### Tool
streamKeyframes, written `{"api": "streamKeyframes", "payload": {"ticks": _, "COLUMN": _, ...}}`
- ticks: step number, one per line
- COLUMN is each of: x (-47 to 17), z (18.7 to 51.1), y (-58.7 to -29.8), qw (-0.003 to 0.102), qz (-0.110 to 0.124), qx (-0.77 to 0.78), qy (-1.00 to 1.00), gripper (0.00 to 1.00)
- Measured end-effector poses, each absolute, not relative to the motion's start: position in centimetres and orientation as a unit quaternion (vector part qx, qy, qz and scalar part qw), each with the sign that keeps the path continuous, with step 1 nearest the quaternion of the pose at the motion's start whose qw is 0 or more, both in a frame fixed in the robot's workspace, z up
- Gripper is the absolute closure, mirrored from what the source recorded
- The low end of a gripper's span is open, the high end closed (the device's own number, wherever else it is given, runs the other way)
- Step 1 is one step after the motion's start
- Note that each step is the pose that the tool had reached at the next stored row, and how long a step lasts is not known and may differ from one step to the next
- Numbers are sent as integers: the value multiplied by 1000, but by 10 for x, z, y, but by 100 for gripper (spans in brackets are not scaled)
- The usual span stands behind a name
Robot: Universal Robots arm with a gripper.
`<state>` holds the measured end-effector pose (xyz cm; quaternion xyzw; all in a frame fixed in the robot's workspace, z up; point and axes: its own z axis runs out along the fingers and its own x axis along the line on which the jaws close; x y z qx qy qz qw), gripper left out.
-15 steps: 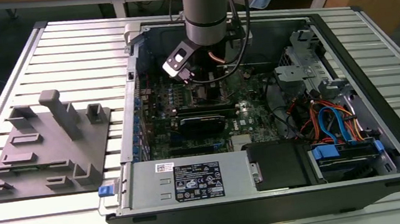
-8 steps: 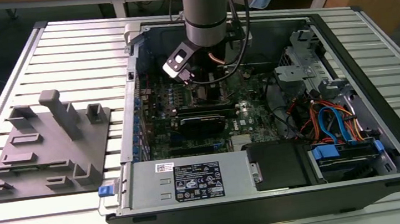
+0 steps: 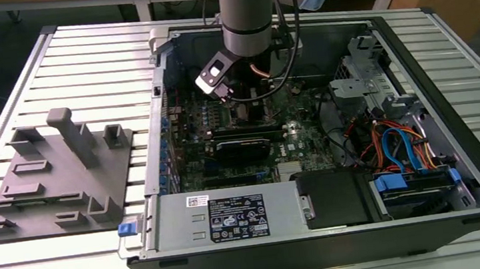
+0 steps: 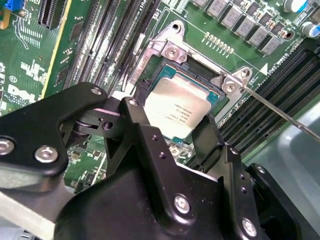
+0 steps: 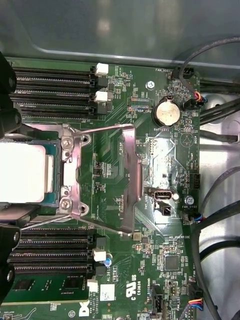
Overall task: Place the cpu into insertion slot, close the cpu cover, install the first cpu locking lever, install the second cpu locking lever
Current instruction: 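Place the cpu into insertion slot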
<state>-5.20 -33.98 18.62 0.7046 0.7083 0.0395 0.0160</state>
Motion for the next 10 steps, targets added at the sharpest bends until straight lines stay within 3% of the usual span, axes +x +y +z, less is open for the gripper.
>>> {"api": "streamKeyframes", "payload": {"ticks": 10, "x": -52, "z": 198, "y": -340, "qw": 14, "qz": 38, "qx": 705, "qy": 708, "gripper": 39}}
